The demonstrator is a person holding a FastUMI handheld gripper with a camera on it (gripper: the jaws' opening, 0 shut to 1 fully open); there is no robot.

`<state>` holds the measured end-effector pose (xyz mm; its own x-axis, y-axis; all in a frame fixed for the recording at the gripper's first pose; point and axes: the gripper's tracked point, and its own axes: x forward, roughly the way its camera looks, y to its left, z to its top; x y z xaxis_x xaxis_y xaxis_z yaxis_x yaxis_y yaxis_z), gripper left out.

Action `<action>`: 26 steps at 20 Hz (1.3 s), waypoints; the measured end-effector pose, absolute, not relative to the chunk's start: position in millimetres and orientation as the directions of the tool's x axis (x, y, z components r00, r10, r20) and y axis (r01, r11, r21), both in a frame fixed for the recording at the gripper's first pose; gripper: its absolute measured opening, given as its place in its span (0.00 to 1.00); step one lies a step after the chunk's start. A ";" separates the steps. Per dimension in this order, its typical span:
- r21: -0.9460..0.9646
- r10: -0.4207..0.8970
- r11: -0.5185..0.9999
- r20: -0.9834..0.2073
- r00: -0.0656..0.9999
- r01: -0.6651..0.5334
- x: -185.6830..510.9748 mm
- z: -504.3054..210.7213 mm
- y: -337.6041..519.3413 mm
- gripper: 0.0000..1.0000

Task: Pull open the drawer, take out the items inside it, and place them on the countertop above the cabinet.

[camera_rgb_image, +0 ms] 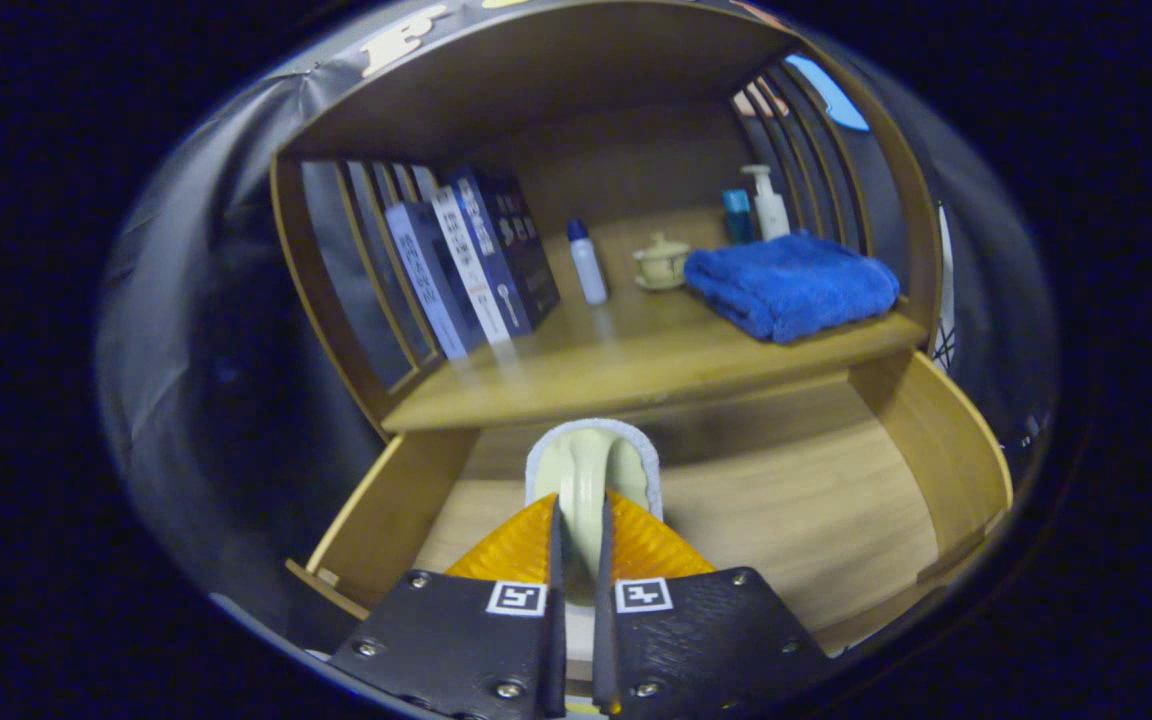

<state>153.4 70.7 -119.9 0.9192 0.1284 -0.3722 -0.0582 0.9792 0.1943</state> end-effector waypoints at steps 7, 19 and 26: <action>0.124 0.082 0.990 -0.090 0.993 -0.070 133.3 -19.8 67.5 0.11; -0.160 0.029 0.987 0.009 1.000 -0.027 198.3 70.8 82.7 0.11; -0.134 -0.048 0.991 -0.172 0.984 0.025 273.8 17.9 64.8 0.11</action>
